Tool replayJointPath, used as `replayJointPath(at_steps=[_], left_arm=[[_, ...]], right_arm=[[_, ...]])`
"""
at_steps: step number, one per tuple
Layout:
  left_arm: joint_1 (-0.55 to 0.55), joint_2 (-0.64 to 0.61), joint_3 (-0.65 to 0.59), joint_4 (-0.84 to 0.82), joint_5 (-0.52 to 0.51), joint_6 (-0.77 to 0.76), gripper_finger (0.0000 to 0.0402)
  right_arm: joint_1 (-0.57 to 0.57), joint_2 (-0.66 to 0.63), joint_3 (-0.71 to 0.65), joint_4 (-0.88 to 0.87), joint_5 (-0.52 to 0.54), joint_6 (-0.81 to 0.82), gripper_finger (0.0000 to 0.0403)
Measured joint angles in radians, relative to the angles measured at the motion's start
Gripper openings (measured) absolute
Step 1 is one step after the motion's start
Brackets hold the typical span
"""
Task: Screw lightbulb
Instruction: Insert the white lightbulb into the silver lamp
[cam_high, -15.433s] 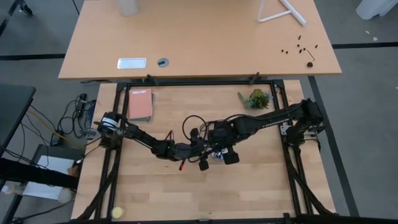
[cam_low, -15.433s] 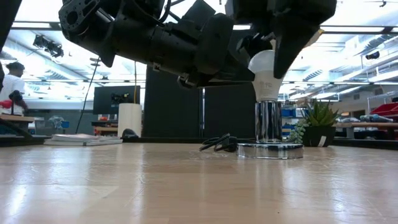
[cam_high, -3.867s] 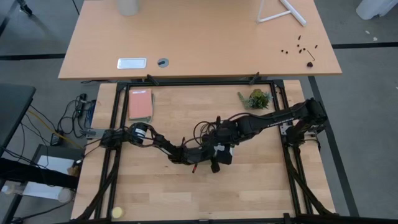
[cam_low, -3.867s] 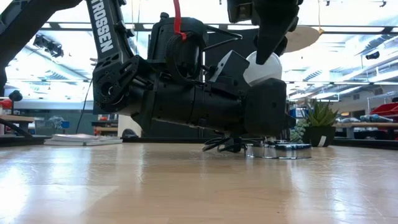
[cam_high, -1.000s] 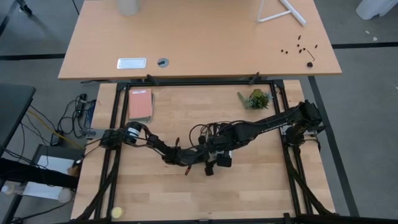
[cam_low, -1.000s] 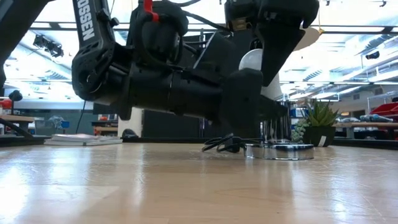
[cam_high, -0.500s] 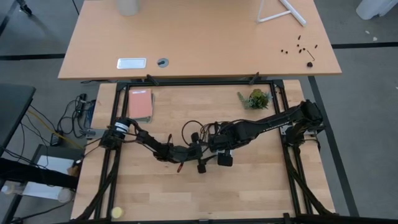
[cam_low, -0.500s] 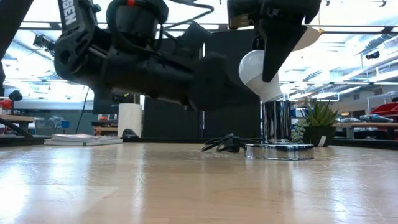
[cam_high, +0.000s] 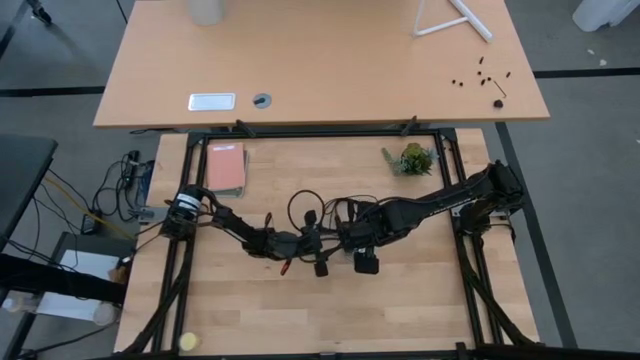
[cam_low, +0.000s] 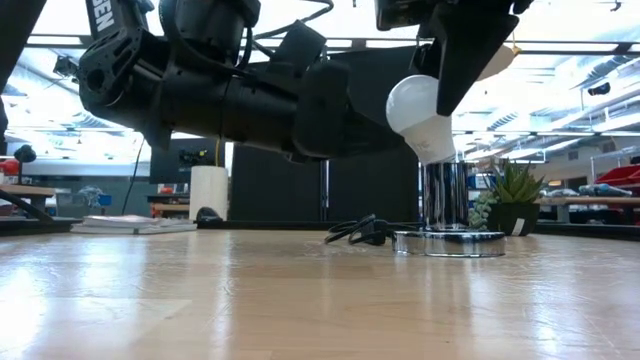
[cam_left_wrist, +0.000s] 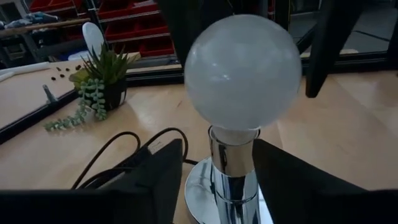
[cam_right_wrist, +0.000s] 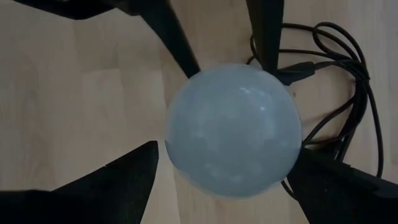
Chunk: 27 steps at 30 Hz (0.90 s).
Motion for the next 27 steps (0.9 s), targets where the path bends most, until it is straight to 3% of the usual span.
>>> replayJointPath(at_steps=[11,27], left_arm=[[0.013,0.0,0.038,0.0,0.066,-0.021,0.0138],[0.013,0.002,0.055,0.0,0.065,-0.046,0.0131]], right_arm=[[0.0,0.0,0.0,-0.005,0.005,0.034,0.0346],[-0.002,0.0,0.0,-0.039,0.003,0.065,0.0346]])
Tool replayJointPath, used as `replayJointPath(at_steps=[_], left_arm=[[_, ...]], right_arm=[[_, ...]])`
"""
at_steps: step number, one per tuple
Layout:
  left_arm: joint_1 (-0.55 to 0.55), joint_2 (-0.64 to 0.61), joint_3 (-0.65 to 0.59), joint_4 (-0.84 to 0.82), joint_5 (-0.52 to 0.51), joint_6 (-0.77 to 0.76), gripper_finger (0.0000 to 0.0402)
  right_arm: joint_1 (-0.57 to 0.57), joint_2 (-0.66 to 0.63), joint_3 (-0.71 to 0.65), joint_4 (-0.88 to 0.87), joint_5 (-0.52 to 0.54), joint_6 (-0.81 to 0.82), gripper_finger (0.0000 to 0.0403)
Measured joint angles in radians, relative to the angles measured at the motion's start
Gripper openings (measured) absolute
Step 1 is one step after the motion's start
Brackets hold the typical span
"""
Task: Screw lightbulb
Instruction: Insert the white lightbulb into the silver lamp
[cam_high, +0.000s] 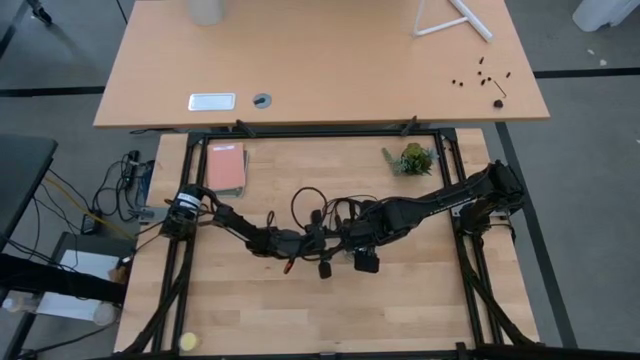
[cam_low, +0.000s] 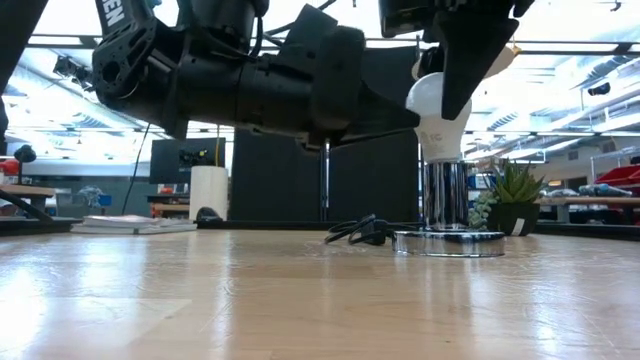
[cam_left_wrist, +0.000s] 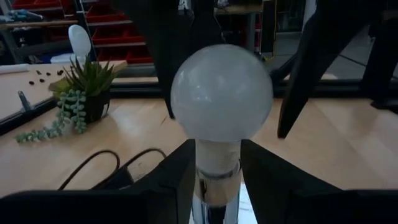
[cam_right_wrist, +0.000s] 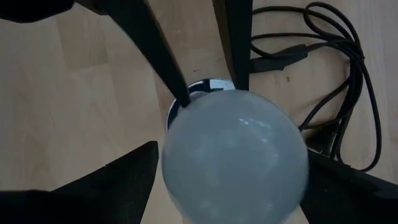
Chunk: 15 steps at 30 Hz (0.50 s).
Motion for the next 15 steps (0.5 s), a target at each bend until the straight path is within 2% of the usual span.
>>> replayJointPath(at_steps=[6,15], left_arm=[[0.0,0.005,0.028,-0.004,-0.001,0.001,0.0131],[0.0,0.01,0.029,-0.041,-0.003,0.0,0.0131]], right_arm=[[-0.008,0.0,0.0,-0.052,-0.001,0.034,0.0346],[-0.008,0.001,0.0,-0.024,-0.002,0.014,0.0346]])
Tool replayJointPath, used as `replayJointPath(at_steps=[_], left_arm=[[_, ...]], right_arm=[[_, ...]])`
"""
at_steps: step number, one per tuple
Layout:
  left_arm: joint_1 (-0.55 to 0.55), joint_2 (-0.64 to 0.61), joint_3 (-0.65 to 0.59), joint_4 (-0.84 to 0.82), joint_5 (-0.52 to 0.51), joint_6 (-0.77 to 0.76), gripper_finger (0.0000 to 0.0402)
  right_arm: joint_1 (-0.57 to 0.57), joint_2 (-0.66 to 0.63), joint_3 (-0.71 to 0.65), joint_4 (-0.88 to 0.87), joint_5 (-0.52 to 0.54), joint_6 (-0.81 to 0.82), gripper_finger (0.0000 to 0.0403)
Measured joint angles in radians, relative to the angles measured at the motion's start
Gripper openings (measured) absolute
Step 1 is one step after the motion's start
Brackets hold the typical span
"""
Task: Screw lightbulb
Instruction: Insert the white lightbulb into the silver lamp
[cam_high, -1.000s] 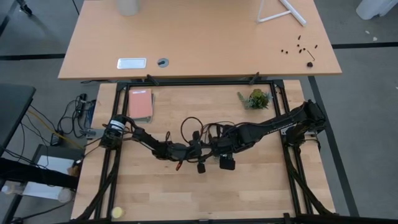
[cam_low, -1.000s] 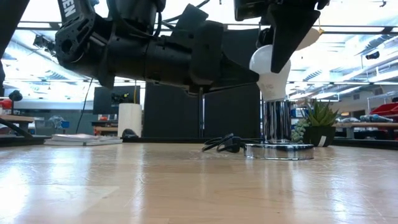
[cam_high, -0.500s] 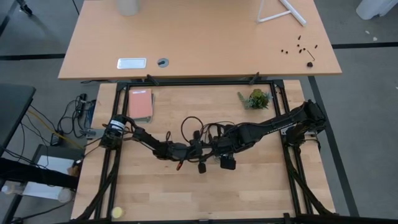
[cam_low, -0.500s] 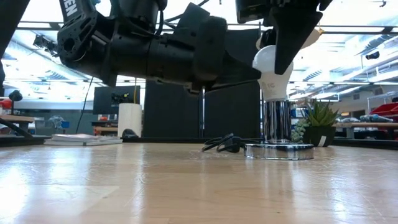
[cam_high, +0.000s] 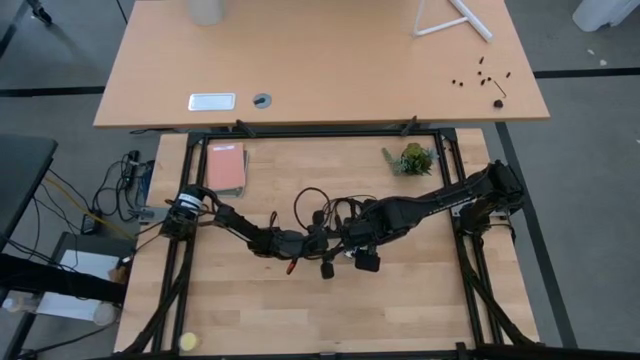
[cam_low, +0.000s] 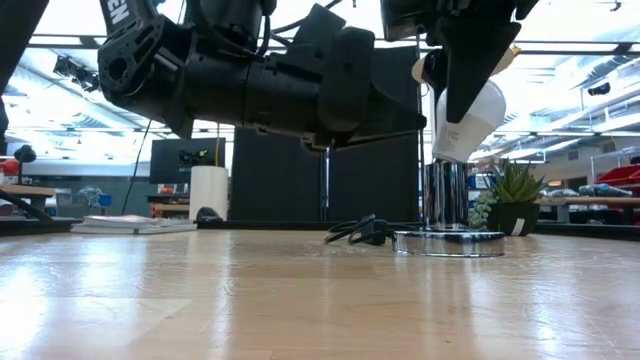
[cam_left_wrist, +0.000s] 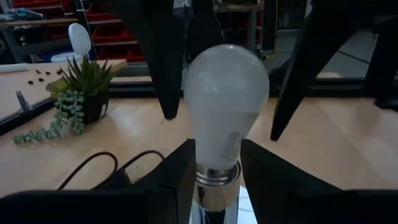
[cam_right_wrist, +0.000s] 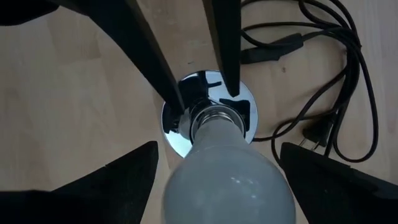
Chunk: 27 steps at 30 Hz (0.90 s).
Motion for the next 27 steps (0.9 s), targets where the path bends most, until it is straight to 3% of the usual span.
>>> replayJointPath(at_steps=[9,17,27], left_arm=[[0.0,0.0,0.0,-0.009,0.0,0.003,0.0131],[0.0,0.0,0.0,-0.012,0.0,0.004,0.0131],[0.0,0.0,-0.001,-0.011,0.0,0.004,0.0131]], right_arm=[[0.016,0.0,0.0,0.0,-0.007,0.0,0.0346],[0.091,0.0,-0.002,0.028,0.155,-0.004,0.0346],[0.079,0.001,-0.083,0.112,0.161,-0.032,0.0346]])
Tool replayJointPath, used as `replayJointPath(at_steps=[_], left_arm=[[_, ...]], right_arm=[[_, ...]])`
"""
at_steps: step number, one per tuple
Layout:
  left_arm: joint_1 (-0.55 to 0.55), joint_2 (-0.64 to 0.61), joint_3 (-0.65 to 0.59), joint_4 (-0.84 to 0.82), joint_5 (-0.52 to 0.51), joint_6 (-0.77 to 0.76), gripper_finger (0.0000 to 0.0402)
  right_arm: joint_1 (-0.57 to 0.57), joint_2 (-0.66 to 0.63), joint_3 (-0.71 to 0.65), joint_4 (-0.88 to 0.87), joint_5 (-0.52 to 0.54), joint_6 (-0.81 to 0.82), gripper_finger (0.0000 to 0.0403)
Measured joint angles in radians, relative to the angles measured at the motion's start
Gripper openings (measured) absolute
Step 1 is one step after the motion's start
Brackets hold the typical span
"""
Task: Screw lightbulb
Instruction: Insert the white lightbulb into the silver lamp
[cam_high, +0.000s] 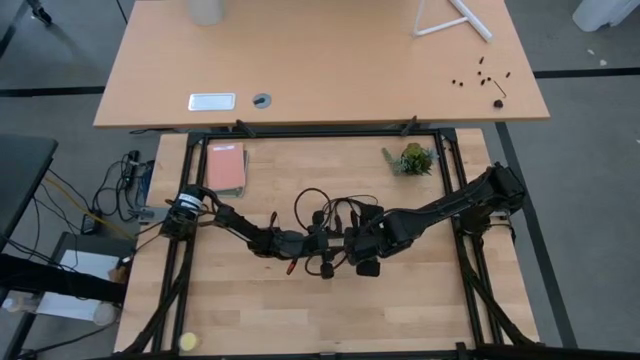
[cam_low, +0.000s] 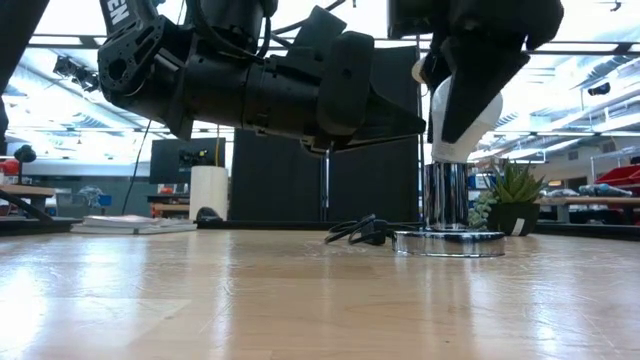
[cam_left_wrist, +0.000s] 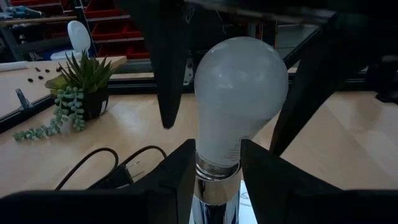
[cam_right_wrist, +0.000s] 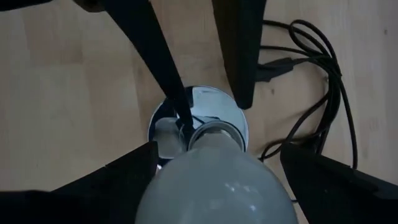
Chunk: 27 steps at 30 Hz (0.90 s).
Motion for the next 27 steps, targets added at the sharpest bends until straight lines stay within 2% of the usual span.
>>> replayJointPath(at_steps=[20,27], left_arm=[[0.0,0.0,0.0,0.0,0.0,-0.001,0.0132],[0.0,0.0,0.0,-0.001,0.0,0.0,0.0132]], right_arm=[[-0.04,-0.002,-0.055,0.046,0.015,-0.051,0.0346],[-0.064,0.0,-0.035,0.014,-0.035,-0.065,0.0343]])
